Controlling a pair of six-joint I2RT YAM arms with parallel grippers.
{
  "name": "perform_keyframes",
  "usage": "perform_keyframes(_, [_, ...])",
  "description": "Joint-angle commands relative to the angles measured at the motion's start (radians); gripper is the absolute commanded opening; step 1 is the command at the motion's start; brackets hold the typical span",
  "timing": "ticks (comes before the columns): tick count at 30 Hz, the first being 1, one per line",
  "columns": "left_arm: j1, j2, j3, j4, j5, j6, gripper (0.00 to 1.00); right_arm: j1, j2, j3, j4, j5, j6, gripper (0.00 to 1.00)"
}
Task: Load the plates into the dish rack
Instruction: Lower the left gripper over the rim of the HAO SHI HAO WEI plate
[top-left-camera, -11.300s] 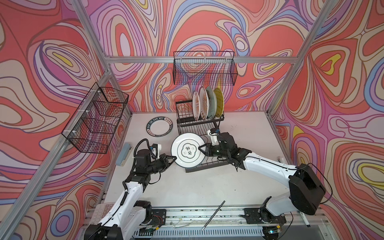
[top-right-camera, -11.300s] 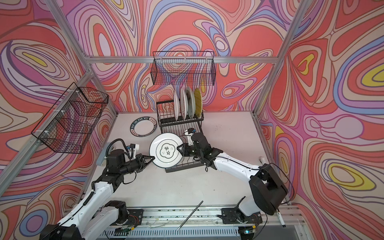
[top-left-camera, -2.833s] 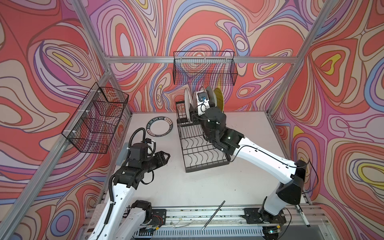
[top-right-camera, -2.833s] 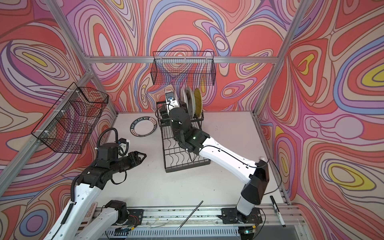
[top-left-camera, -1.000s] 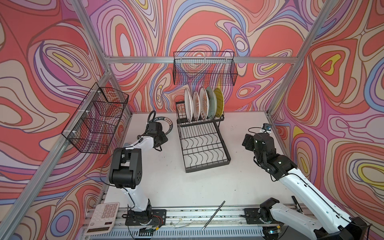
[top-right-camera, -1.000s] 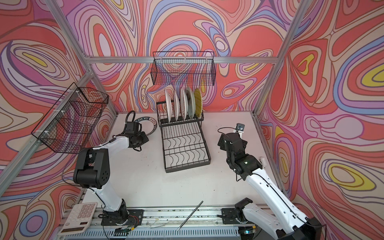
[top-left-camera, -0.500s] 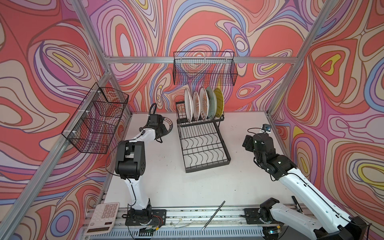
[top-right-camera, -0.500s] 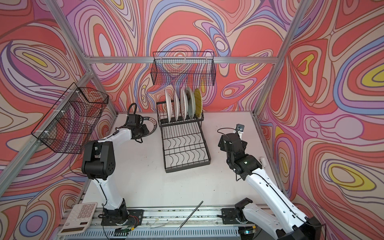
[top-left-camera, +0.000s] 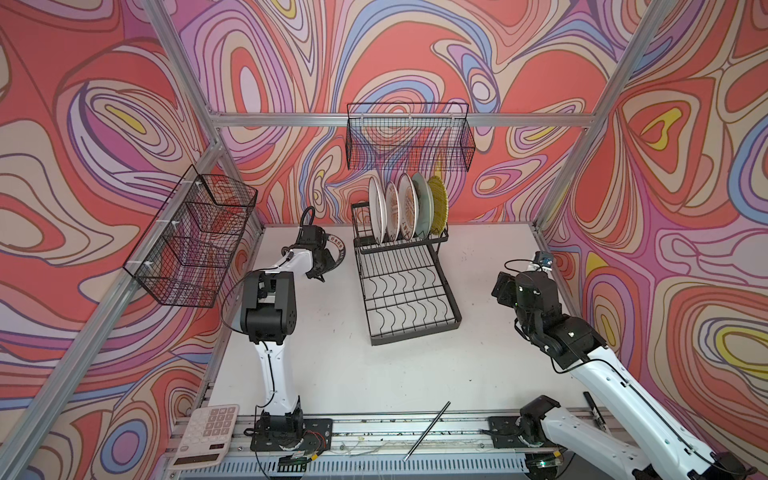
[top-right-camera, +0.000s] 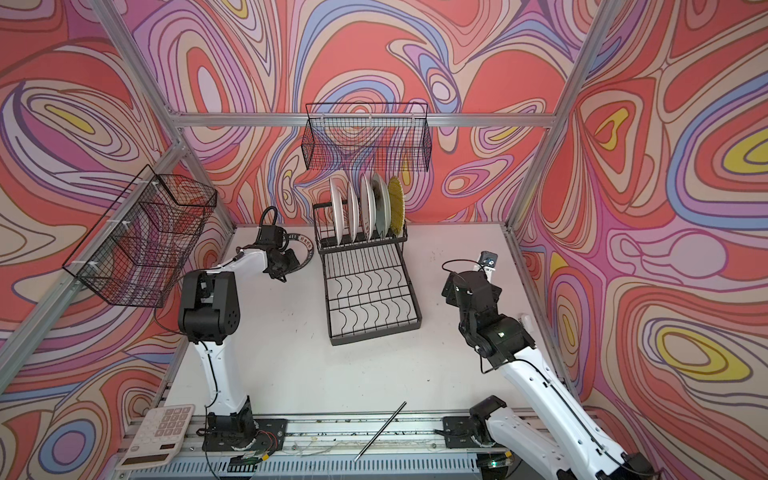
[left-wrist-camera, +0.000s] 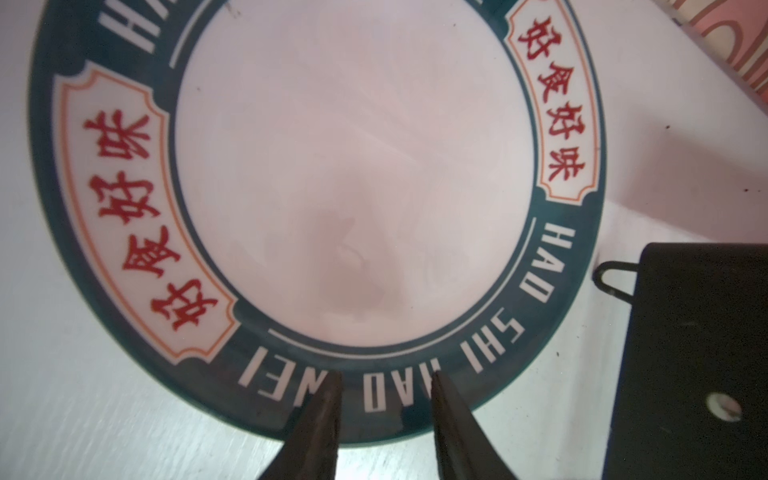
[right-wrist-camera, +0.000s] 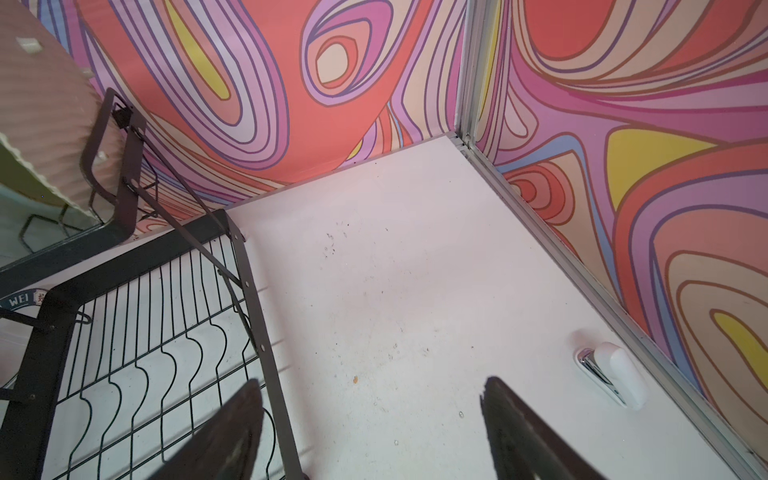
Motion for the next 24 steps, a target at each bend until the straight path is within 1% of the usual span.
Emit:
perform_keyframes(1, [0.009,0.006,0.000,-0.038,0.000,-0.019,0.40,-0.006,-0.015,0.024,-0.023,0.020,0.010,0.85])
perform_keyframes(9, [0.008,-0.035,-0.069,-0.033,0.016,-0.061,0.39,-0.006,-0.020,0.029,-0.033,0.018,0.010,0.84])
perform_keyframes(14, [0.005,-0.092,-0.138,-0.012,0.063,-0.074,0.39,-0.005,-0.028,0.028,-0.036,0.026,0.011,0.85])
perform_keyframes(18, [-0.009,-0.165,-0.219,0.010,0.068,-0.098,0.39,-0.006,-0.028,0.025,-0.038,0.030,0.011,0.84])
perform_keyframes(21, [-0.031,-0.228,-0.308,0.051,0.063,-0.136,0.39,-0.006,-0.021,0.026,-0.035,0.030,0.015,0.84])
perform_keyframes(24, [-0.064,-0.290,-0.383,0.078,0.029,-0.173,0.39,-0.005,-0.020,0.025,-0.029,0.023,0.016,0.84])
